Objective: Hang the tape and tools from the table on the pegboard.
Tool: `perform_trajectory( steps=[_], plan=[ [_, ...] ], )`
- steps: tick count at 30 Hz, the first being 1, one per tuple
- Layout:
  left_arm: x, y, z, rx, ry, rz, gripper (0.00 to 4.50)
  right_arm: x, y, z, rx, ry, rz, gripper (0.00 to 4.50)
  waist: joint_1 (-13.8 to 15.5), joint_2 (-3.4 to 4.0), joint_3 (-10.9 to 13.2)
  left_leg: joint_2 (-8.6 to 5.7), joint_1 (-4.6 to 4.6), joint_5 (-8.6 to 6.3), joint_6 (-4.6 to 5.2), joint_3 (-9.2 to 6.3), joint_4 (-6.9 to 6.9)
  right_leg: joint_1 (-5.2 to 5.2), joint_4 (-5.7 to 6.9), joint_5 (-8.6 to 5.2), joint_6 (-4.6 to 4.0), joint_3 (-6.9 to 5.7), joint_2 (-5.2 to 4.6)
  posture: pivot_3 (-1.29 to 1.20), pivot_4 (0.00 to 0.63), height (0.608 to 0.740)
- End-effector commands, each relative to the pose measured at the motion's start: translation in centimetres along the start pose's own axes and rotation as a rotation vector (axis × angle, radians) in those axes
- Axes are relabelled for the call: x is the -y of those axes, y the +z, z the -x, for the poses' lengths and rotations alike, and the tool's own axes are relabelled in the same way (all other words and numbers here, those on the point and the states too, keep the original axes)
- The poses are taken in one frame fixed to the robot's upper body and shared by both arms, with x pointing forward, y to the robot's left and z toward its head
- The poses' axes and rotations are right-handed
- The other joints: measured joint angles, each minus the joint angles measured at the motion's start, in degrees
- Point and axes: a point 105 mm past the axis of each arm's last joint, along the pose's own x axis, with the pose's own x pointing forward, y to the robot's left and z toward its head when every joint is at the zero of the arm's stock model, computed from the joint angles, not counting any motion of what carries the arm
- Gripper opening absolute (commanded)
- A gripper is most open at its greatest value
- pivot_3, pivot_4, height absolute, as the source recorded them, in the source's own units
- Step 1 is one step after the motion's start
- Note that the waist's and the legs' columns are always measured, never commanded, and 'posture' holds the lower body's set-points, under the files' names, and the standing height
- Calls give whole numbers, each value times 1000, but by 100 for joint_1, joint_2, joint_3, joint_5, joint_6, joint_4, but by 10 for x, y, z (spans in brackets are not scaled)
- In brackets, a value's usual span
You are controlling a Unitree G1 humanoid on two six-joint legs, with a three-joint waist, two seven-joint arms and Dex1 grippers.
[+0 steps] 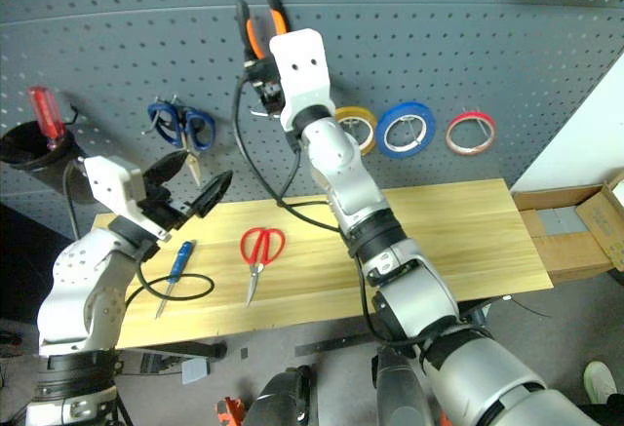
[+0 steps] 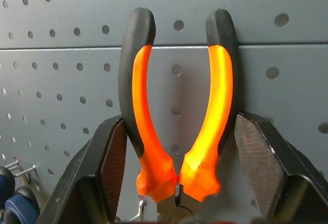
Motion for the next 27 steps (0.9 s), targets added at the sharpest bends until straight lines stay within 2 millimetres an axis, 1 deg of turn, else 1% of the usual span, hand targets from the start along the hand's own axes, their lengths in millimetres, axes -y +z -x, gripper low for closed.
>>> perform_trajectory(
  steps=[1, 5, 7, 10, 12, 14, 16, 18, 20, 23, 27],
  plan=[
    [1, 20, 0, 73, -1, -24, 4500, -56, 66, -9, 209, 98, -97, 2686, 19, 0, 0, 0, 0, 1, 0, 0, 0, -1, 1, 0, 0, 1, 0, 28, 183, 740],
    [4, 19, 0, 70, -11, -32, 4500, -52, 71, -7, 185, 125, 9, 2685, 61, 0, -1, 1, 1, 1, -1, 0, 0, -2, 4, 0, 0, 1, 1, 20, 182, 740],
    [4, 18, 0, 69, -12, -31, 4500, -53, 80, -3, 207, 144, 3, 2685, 79, 0, -1, 1, 2, 1, -1, -1, 0, -1, 4, 0, 0, 1, 1, 13, 182, 740],
    [3, 16, 0, 64, -11, -32, 4500, -56, 91, 1, 225, 155, -87, 2685, 113, -2, -2, 1, 1, 2, -2, -4, 1, 0, 4, 0, 0, 0, 1, 4, 181, 740],
    [-1, 15, 1, 59, 1, -44, 4500, -66, 89, 3, 223, 177, -123, 2685, 126, -2, -12, 0, 1, 2, -2, -4, 1, 1, 2, 0, 0, 0, 0, 3, 181, 740],
    [-5, 15, 1, 57, 7, -54, 4500, -74, 80, 5, 210, 193, -125, 2685, 127, 0, -24, 0, 2, 2, -1, -3, 1, 1, 2, 0, -1, 0, 0, 8, 179, 740],
    [-6, 16, 1, 57, 7, -61, 4500, -77, 71, 5, 193, 200, -105, 2685, 127, 0, -26, 1, 4, 2, -1, -1, 1, 1, 4, 2, -3, 0, 1, 12, 179, 740],
    [-6, 16, -1, 59, 6, -65, 4500, -76, 59, 4, 185, 193, -62, 2685, 127, -1, -27, 1, 6, 4, -1, 3, 0, 1, 6, 3, -5, -1, 2, 18, 179, 740],
    [-4, 16, -3, 62, -3, -68, 4500, -72, 52, 3, 185, 179, -32, 2685, 135, -2, -28, 0, 6, 6, -1, 11, 1, 2, 8, 4, -7, -2, 2, 23, 179, 740],
    [1, 15, -7, 69, -16, -70, 4500, -66, 51, 1, 219, 150, 17, 2685, 152, -2, -28, 0, 6, 7, -2, 15, 1, 2, 8, 5, -8, -2, 2, 23, 180, 740],
    [4, 15, -11, 76, -25, -71, 4500, -64, 47, 1, 253, 134, 70, 2685, 163, -3, -28, 0, 6, 8, -3, 17, 0, 2, 5, 5, -8, -2, 2, 23, 181, 740]
  ],
)
